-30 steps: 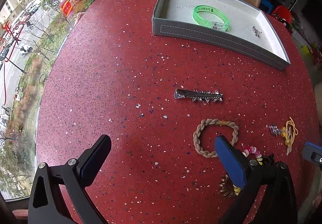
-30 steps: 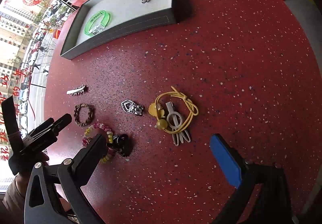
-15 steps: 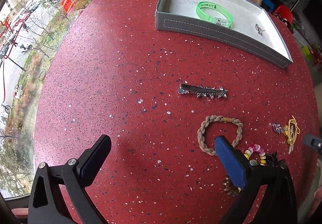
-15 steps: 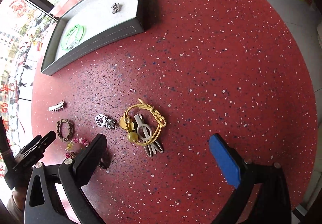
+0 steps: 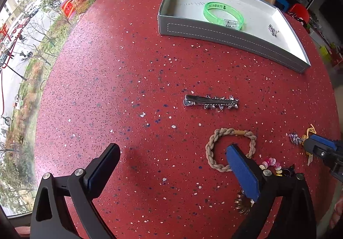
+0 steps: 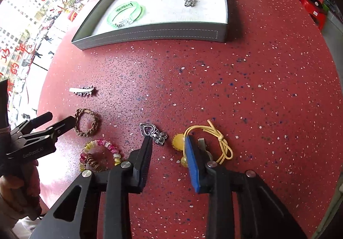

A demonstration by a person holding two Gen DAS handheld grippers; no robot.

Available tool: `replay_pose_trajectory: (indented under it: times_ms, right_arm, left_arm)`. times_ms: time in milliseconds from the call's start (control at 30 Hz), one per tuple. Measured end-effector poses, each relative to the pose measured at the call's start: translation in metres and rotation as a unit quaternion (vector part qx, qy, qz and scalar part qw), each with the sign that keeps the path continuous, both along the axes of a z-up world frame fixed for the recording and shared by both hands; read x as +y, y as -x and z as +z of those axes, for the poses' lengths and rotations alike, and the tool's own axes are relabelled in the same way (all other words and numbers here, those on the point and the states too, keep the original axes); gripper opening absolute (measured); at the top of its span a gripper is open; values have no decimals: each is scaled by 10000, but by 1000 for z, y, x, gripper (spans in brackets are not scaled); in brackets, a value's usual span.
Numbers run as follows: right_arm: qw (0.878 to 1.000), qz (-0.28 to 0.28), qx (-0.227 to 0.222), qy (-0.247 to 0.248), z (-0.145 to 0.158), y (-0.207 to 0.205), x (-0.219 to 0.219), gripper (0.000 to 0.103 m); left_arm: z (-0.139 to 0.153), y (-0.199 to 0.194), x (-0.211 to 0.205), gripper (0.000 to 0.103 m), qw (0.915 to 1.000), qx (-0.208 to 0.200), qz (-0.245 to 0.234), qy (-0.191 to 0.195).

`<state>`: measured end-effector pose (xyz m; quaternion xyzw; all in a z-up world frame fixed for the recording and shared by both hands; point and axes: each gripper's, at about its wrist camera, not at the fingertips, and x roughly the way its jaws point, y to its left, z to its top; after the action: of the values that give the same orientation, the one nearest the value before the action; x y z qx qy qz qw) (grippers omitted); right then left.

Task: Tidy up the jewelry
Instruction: 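Grasp the braided rope bracelet with left gripper while right gripper grasps the yellow cord keychain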

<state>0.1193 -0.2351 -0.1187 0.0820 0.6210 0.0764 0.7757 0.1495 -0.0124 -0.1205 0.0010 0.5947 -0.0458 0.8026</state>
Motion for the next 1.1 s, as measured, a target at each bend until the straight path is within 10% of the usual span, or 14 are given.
replay_pose_trajectory:
  times_ms: [500, 767, 933, 1100]
  right_arm:
    - [9917, 767, -83, 1031, -10, -1, 32, 32]
    - [9932, 588, -88, 999, -9, -1, 39, 23]
    - [9984, 143, -151, 532, 0, 0, 20, 23]
    - [9992, -203, -286, 177, 16, 2, -7, 23]
  left_arm:
    - [-4, 1, -28, 95, 9990, 45, -447, -74]
    - [3, 9, -59, 70, 9955, -98, -911, -223]
    - [7, 12, -68, 25, 9935, -164, -1118, -163]
    - [12, 11, -56, 25, 9957, -70, -796, 477]
